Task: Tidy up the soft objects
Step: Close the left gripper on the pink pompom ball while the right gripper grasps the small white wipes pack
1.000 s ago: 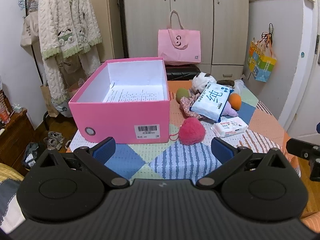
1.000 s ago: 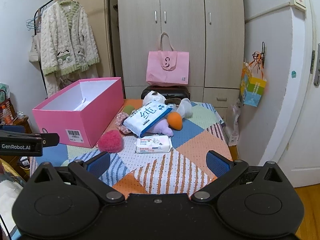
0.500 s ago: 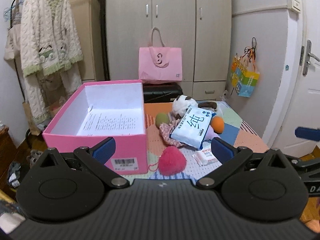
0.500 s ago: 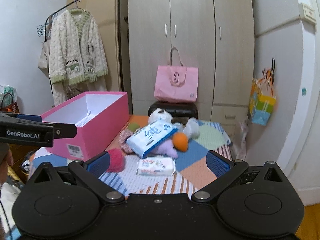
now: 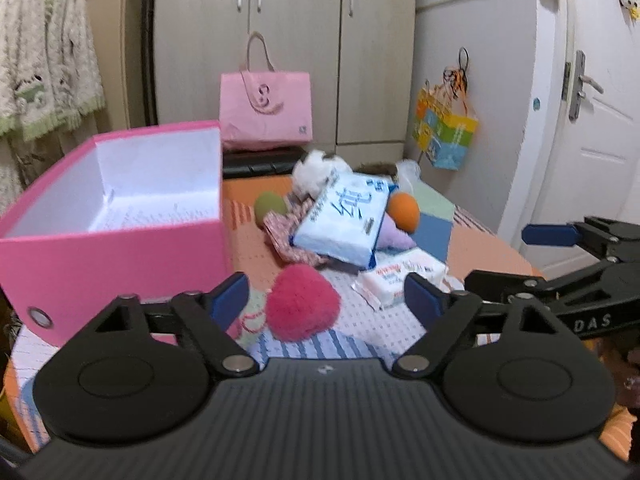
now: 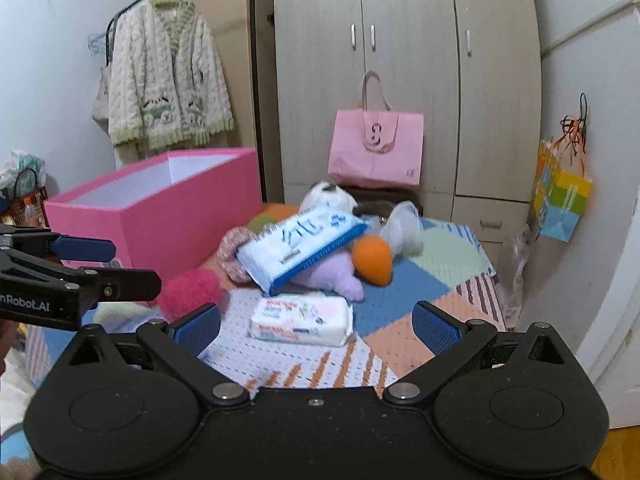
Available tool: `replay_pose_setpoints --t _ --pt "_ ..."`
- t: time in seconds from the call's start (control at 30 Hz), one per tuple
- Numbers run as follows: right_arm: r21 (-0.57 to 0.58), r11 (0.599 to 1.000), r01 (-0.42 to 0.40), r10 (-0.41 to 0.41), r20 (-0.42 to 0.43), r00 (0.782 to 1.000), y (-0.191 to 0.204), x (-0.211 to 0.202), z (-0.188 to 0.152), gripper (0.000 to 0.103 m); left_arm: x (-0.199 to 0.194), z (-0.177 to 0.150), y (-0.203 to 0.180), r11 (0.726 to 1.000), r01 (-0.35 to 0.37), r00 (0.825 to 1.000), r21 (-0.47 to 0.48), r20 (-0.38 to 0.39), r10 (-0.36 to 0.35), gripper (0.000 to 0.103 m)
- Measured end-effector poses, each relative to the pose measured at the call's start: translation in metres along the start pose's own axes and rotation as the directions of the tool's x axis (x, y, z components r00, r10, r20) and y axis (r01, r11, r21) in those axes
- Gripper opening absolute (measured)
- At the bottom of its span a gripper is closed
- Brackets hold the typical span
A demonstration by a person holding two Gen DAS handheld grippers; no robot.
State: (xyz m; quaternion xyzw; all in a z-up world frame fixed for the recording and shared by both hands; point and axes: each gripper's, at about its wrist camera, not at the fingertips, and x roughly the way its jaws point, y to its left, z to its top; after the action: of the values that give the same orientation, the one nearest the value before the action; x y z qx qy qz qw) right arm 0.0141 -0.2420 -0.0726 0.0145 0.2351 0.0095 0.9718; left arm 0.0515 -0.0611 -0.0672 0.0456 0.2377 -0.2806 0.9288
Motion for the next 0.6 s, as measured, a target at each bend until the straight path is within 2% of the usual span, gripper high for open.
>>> replay_pose_setpoints --t 0.2,0.37,0.6 --pt "-0.014 1.000 -0.014 0.013 -0.028 1.000 -0.008 0.019 -0.008 0.103 0.018 -0.001 -0.014 0.998 -0.036 0.999 0.053 -0.021 0.037 0.068" --pt "-0.108 0.994 0.011 -0.016 -0.040 0.999 0.002 0.041 -0.013 0.098 0.039 0.006 -0.029 0.983 -0.105 0.993 0.153 -0.046 0.113 0.066" --pt "-0.139 0.990 -0.001 -0.011 -0.086 0.996 0.011 0.066 -0.021 0.098 0.061 0.014 -0.018 0.990 -0.115 0.981 0.086 -0.149 0.127 0.063"
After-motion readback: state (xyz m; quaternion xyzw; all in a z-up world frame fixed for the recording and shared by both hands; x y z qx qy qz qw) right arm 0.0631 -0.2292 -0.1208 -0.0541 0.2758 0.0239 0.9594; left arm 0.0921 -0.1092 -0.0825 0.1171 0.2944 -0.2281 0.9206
